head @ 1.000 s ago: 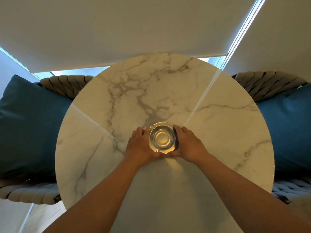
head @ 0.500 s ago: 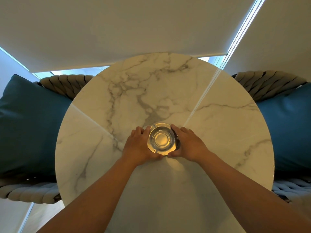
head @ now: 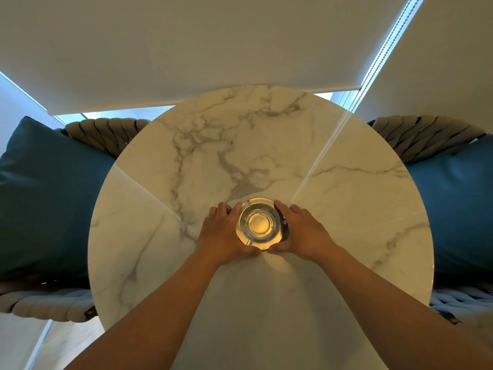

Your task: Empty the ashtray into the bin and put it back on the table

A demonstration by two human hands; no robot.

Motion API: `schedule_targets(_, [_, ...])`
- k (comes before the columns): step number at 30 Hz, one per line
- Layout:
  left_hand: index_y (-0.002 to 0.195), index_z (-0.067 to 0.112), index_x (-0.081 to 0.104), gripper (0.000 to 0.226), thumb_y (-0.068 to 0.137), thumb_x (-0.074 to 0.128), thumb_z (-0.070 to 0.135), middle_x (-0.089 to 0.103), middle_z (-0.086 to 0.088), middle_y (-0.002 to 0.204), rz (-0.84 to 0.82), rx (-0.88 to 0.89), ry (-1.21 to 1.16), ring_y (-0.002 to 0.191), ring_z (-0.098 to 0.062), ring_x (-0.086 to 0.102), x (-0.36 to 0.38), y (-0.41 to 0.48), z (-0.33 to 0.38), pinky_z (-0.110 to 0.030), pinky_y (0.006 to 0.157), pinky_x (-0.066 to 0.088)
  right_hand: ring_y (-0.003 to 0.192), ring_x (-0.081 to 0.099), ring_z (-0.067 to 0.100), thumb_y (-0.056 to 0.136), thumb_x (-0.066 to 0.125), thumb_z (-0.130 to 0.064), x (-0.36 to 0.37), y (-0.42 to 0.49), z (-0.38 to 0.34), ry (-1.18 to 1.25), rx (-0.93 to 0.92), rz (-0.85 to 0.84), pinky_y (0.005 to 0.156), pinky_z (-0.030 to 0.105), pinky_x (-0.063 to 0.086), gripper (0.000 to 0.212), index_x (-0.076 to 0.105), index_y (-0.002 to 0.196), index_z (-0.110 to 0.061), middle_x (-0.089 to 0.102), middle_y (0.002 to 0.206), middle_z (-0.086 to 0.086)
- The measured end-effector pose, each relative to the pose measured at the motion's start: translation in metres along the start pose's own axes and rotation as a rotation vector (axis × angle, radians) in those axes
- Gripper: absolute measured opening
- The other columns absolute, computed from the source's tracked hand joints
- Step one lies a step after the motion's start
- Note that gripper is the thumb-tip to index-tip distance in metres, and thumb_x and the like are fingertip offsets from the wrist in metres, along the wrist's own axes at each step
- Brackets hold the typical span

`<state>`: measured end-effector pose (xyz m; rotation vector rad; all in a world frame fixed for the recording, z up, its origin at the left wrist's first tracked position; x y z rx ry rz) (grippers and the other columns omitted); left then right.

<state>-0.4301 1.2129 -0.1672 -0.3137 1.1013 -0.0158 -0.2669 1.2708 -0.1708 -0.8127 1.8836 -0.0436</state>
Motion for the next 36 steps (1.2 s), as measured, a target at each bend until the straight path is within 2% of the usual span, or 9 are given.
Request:
schedule_targets(3, [0.141, 0.028, 0.036, 0.119, 0.039, 0.063, 0.082, 0.043, 0.000, 0.116, 0.014, -0.009, -0.001, 0.105, -0.022, 0.042, -0.003, -0.002, -0.003, -0.037, 0.092, 0.043, 0.119, 0.047, 0.025, 0.055, 0.084, -0.059, 0.003, 0.000, -0.004, -0.003, -0.007, -0.004, 0.087, 0.040, 0.049, 0.116, 0.020, 0.149, -0.032, 0.050, 0.127, 0.001])
schedule_targets(6, [0.140, 0.027, 0.038, 0.117, 0.040, 0.067, 0.080, 0.044, -0.001, 0.116, 0.024, -0.006, -0.003, 0.105, -0.022, 0.043, -0.004, -0.003, -0.004, -0.037, 0.091, 0.043, 0.119, 0.047, 0.025, 0.055, 0.084, -0.058, 0.004, 0.001, -0.006, -0.010, -0.011, -0.004, 0.086, 0.039, 0.049, 0.115, 0.021, 0.148, -0.031, 0.050, 0.127, 0.001])
schedule_targets(11, [0.138, 0.031, 0.036, 0.118, 0.035, 0.056, 0.084, 0.042, 0.002, 0.114, 0.020, -0.018, -0.037, 0.104, -0.019, 0.040, -0.003, -0.003, -0.002, -0.033, 0.090, 0.040, 0.118, 0.048, 0.025, 0.054, 0.084, -0.060, 0.001, -0.001, -0.005, -0.005, -0.012, 0.009, 0.087, 0.040, 0.051, 0.115, 0.023, 0.148, -0.032, 0.051, 0.126, 0.001])
schedule_targets(17, [0.139, 0.030, 0.035, 0.114, 0.042, 0.071, 0.076, 0.042, 0.001, 0.114, 0.006, 0.000, -0.025, 0.104, -0.019, 0.041, -0.001, -0.001, -0.002, -0.033, 0.090, 0.041, 0.121, 0.046, 0.026, 0.055, 0.083, -0.060, 0.001, 0.000, -0.005, -0.013, -0.003, -0.007, 0.088, 0.041, 0.049, 0.116, 0.021, 0.149, -0.031, 0.050, 0.128, 0.002])
schedule_targets(21, [0.140, 0.028, 0.034, 0.116, 0.040, 0.068, 0.078, 0.042, 0.001, 0.115, 0.005, 0.002, -0.011, 0.105, -0.020, 0.040, -0.001, -0.001, -0.002, -0.033, 0.089, 0.040, 0.121, 0.047, 0.027, 0.056, 0.084, -0.057, 0.002, -0.001, -0.006, -0.017, -0.005, -0.010, 0.088, 0.041, 0.049, 0.115, 0.020, 0.149, -0.030, 0.050, 0.129, 0.002])
schedule_targets(26, [0.141, 0.026, 0.032, 0.118, 0.042, 0.075, 0.073, 0.042, -0.001, 0.118, 0.005, -0.001, -0.016, 0.107, -0.022, 0.041, 0.000, -0.001, -0.003, -0.035, 0.091, 0.042, 0.121, 0.048, 0.028, 0.056, 0.085, -0.056, 0.002, -0.002, -0.008, 0.001, -0.014, -0.013, 0.089, 0.042, 0.050, 0.117, 0.019, 0.149, -0.029, 0.050, 0.129, 0.004])
schedule_targets(31, [0.144, 0.025, 0.026, 0.123, 0.042, 0.081, 0.066, 0.041, -0.001, 0.121, -0.006, -0.033, -0.029, 0.114, -0.023, 0.041, 0.000, -0.003, -0.005, -0.038, 0.094, 0.044, 0.121, 0.047, 0.030, 0.054, 0.087, -0.051, 0.003, -0.003, -0.008, 0.011, -0.007, -0.036, 0.094, 0.044, 0.049, 0.126, 0.011, 0.153, -0.028, 0.049, 0.131, 0.007])
schedule_targets(36, [0.145, 0.026, 0.020, 0.130, 0.037, 0.076, 0.072, 0.036, 0.001, 0.125, -0.035, -0.080, -0.031, 0.120, -0.021, 0.036, -0.002, -0.014, -0.019, -0.037, 0.099, 0.041, 0.121, 0.047, 0.029, 0.056, 0.086, -0.050, 0.003, -0.006, 0.001, -0.017, 0.031, -0.036, 0.094, 0.043, 0.048, 0.129, 0.005, 0.153, -0.028, 0.046, 0.135, 0.006])
Point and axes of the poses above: each hand's wrist, its own y-axis towards the middle knuckle, its own x-axis out of the palm, z = x × y, the point moved 9 cm from there along y, towards the middle knuckle
